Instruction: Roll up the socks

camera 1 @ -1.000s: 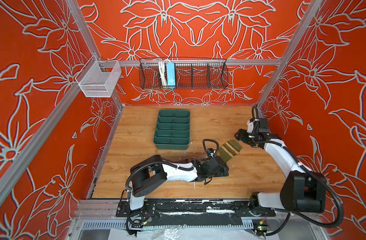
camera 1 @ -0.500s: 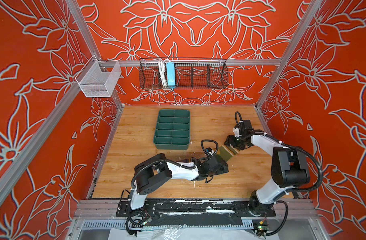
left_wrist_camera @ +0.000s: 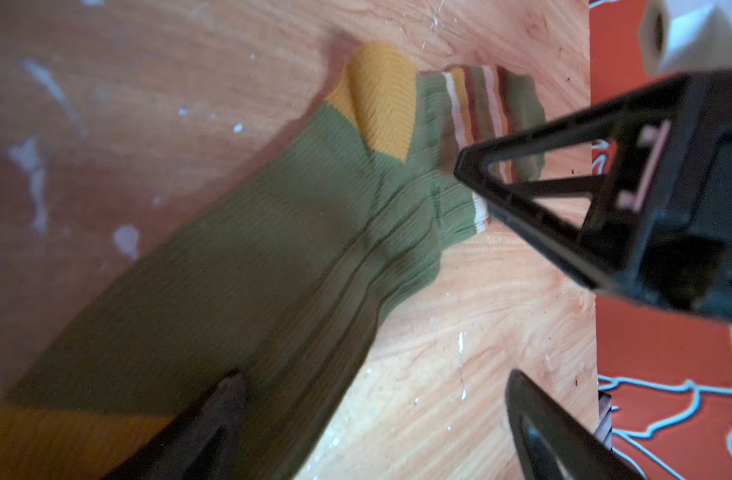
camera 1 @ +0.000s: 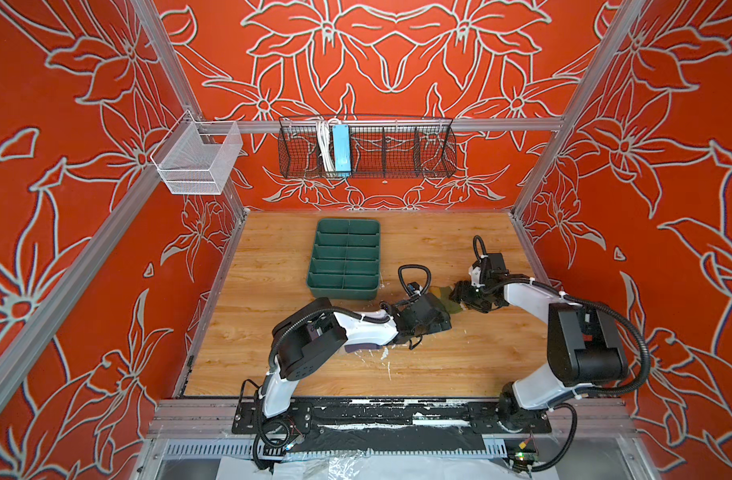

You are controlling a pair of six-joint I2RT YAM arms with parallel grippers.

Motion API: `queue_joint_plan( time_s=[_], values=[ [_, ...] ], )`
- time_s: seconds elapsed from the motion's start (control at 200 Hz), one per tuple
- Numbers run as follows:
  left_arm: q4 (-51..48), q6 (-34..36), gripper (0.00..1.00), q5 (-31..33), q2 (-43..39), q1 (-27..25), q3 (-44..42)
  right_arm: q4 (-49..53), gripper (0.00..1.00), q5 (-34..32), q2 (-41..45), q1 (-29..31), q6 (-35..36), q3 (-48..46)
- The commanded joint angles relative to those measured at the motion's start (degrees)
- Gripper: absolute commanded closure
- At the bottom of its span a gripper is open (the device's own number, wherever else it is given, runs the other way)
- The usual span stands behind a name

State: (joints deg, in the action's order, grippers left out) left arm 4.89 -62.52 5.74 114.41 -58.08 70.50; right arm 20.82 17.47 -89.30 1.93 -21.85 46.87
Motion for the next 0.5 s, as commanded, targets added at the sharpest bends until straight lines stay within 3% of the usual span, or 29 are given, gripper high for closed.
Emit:
queue_joint_plan(
  time_s=[0.0, 0.215, 0.495],
  values=[
    [-5.48, 3.35, 0.03, -1.74, 2.46, 3.07, 0.96, 4.41, 0.31, -0.07, 2.06, -0.19, -3.77, -4.60],
    [-9.01, 14.49, 0.03, -0.74, 3.43, 7.37, 7.25, 6.15, 0.31, 0.12, 7.17, -0.18, -5.01, -7.64],
    [-9.38, 23.89, 0.03, -3.37, 8.58, 10.16, 15.89, 6.34, 0.31, 2.30, 10.07, 0.35, -7.55, -10.33]
  ],
)
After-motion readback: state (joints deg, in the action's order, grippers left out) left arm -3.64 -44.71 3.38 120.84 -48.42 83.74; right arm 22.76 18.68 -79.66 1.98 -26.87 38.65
